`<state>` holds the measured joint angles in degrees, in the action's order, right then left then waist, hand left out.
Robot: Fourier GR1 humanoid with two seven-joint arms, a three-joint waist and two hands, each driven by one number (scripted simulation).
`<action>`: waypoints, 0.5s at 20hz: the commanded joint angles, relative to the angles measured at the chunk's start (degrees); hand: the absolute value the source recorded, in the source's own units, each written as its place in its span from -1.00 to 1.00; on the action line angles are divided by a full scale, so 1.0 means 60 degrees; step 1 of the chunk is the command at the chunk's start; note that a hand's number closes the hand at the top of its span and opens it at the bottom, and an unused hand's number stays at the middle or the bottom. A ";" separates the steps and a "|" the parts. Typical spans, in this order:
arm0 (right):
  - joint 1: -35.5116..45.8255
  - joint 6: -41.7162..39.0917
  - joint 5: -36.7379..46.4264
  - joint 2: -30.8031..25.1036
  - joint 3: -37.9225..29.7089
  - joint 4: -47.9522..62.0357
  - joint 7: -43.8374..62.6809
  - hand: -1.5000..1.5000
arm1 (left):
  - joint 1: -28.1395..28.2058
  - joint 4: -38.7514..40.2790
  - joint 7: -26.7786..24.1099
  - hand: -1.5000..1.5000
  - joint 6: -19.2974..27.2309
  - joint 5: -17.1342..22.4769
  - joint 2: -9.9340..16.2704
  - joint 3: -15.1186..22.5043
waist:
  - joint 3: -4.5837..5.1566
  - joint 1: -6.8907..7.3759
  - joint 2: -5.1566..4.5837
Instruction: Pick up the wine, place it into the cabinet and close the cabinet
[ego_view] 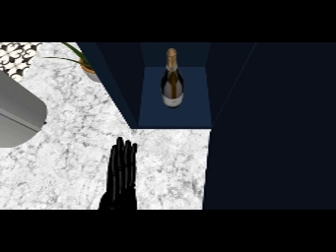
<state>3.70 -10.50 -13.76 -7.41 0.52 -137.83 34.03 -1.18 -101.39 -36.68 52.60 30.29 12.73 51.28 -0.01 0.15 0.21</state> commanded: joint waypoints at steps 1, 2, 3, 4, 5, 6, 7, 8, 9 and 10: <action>-0.0236 -0.0023 -0.1400 0.0079 0.0205 -0.1140 0.0767 1.00 | 0.0140 -0.0650 0.0373 -1.00 -0.0171 -0.0181 0.0523 0.0171 | 0.0000 -0.0061 -0.0001; -0.0364 -0.0342 -0.1792 -0.0128 -0.0026 -0.0800 0.0769 1.00 | 0.0776 -0.1238 0.0296 -1.00 -0.0341 -0.0180 0.1121 0.0515 | -0.0004 -0.0025 0.0009; -0.0703 -0.0549 -0.1347 -0.0003 0.0363 -0.0884 0.0487 1.00 | 0.0907 -0.1440 0.0068 -1.00 -0.0234 -0.0422 0.1164 0.0547 | -0.0003 -0.0027 0.0007; -0.0683 -0.0789 -0.1630 -0.0153 0.0106 -0.0554 0.0382 1.00 | 0.1198 -0.1505 -0.0095 -1.00 -0.1133 0.0149 0.1666 -0.0093 | 0.0002 -0.0013 -0.0009; -0.0257 -0.0541 -0.1470 -0.0155 0.0297 -0.0991 0.0854 1.00 | 0.0932 -0.1260 0.0010 -1.00 -0.1091 0.0028 0.1462 -0.0121 | 0.0006 -0.0035 -0.0011; -0.0070 -0.0715 -0.1458 -0.0118 0.0245 -0.0360 0.0505 1.00 | 0.0945 -0.2241 0.0615 -1.00 -0.0752 -0.0124 0.2060 0.0052 | -0.0002 0.0010 -0.0011; -0.0497 -0.0999 -0.2167 -0.0575 -0.0304 -0.1085 0.0916 1.00 | 0.1175 -0.1812 0.0070 -1.00 -0.1276 -0.0034 0.1985 -0.0024 | 0.0001 -0.0067 -0.0002; -0.0578 -0.0872 -0.0895 -0.0056 0.0581 -0.0883 0.0431 1.00 | 0.1819 -0.2410 -0.0025 -1.00 -0.1486 0.0140 0.2572 -0.0205 | 0.0005 0.0006 -0.0003; -0.0872 -0.0886 -0.0206 0.0230 0.1313 -0.0982 0.0240 1.00 | 0.1290 -0.2522 0.0441 -1.00 -0.1531 0.0262 0.2671 -0.0683 | 0.0004 -0.0030 -0.0007; -0.0786 -0.1176 -0.1681 -0.0404 0.0269 -0.1298 0.0644 1.00 | 0.1482 -0.2380 0.0251 -1.00 -0.1456 -0.0004 0.2654 -0.0435 | 0.0000 -0.0060 -0.0003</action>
<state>1.86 -15.74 -15.54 -7.98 3.66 -137.56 34.98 5.86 -112.93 -35.51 46.16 30.49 24.94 50.04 0.00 -0.03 0.19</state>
